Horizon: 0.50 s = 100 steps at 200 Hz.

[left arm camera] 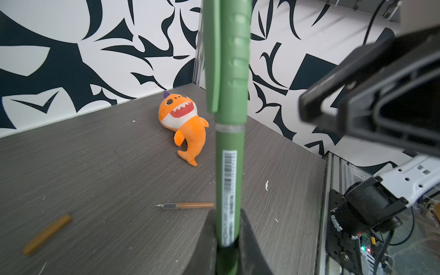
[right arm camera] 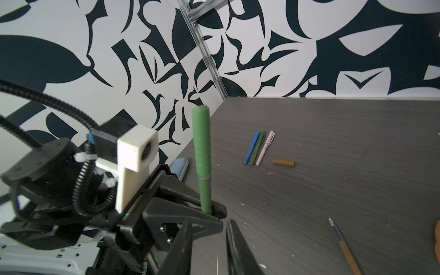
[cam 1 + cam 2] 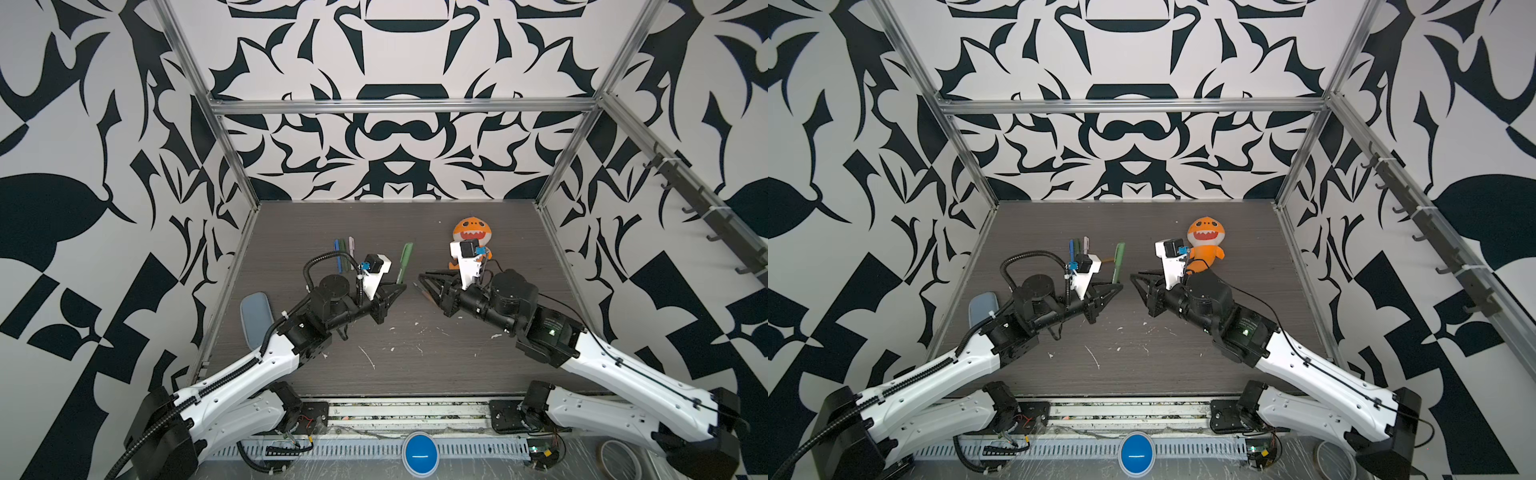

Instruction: Insert the pens into the pen caps

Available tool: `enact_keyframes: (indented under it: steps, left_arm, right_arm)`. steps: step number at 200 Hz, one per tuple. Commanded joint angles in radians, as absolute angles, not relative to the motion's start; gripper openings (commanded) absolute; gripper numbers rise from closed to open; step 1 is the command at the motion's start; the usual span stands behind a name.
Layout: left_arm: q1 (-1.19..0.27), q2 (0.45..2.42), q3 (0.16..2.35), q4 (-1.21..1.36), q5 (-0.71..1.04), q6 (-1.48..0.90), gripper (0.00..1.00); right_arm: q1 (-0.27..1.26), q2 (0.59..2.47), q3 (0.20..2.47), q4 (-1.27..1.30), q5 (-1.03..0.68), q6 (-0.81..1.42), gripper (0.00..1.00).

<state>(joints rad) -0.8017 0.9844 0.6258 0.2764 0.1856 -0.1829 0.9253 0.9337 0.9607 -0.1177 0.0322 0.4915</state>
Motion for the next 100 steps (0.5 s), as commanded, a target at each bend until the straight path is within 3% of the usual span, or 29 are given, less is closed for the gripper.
enact_keyframes:
  steps: [1, 13, 55, 100]
  left_arm:
    - [-0.799, 0.989, 0.606, 0.339, 0.181, -0.143, 0.00]
    - [-0.799, 0.991, 0.612, 0.329, 0.189, -0.139, 0.00]
    - [-0.799, 0.983, 0.623, 0.319, 0.201, -0.142, 0.00]
    - [-0.799, 0.962, 0.626, 0.313, 0.228, -0.146, 0.00]
  right_arm:
    - [0.921, 0.970, 1.133, -0.283, 0.060, 0.386, 0.18]
    - [0.918, 1.010, 1.206, -0.321, 0.043, 0.358, 0.18]
    - [0.912, 1.107, 1.333, -0.305, 0.000, 0.335, 0.36]
    - [0.897, 1.151, 1.365, -0.288, 0.017, 0.351, 0.40]
